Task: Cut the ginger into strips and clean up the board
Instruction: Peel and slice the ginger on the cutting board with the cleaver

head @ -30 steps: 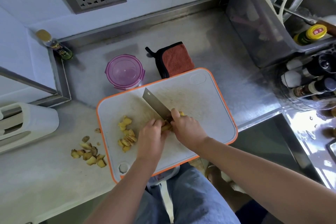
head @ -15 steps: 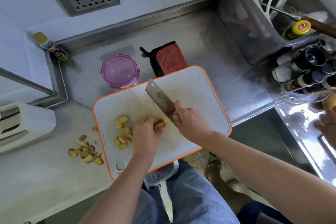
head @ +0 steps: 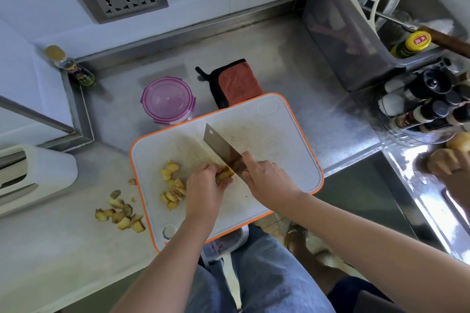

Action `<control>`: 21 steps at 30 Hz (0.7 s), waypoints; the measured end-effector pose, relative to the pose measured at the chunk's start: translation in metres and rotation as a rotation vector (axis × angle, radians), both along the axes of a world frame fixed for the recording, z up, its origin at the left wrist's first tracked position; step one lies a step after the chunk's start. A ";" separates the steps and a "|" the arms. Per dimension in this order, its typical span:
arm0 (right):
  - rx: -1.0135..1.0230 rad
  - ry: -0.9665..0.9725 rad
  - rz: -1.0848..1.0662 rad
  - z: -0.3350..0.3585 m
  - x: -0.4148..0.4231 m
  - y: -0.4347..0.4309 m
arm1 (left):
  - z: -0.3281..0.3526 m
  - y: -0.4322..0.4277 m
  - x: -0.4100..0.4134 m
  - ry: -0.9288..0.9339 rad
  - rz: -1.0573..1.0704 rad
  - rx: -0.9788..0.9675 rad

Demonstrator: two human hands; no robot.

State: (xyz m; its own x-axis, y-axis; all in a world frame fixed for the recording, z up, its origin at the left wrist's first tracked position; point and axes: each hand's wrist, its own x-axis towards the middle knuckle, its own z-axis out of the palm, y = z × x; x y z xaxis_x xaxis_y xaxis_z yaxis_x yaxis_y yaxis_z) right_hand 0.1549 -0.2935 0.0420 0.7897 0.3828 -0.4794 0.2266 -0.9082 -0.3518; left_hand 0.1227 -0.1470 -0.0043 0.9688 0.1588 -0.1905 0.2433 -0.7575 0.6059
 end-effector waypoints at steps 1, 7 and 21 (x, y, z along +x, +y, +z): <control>0.004 -0.009 -0.001 -0.001 -0.001 -0.001 | 0.000 0.000 0.000 -0.005 -0.002 -0.003; -0.011 -0.035 0.012 -0.004 -0.005 0.001 | 0.003 0.001 0.000 -0.005 -0.011 -0.005; -0.059 0.017 0.026 0.002 -0.003 -0.002 | 0.003 0.003 0.001 -0.013 -0.033 -0.016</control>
State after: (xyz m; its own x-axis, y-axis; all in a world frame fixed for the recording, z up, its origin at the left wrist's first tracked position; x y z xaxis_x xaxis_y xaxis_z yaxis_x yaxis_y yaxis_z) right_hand 0.1522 -0.2952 0.0440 0.7715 0.3734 -0.5151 0.2444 -0.9215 -0.3019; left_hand 0.1232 -0.1444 -0.0015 0.9758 0.1241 -0.1803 0.2107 -0.7553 0.6206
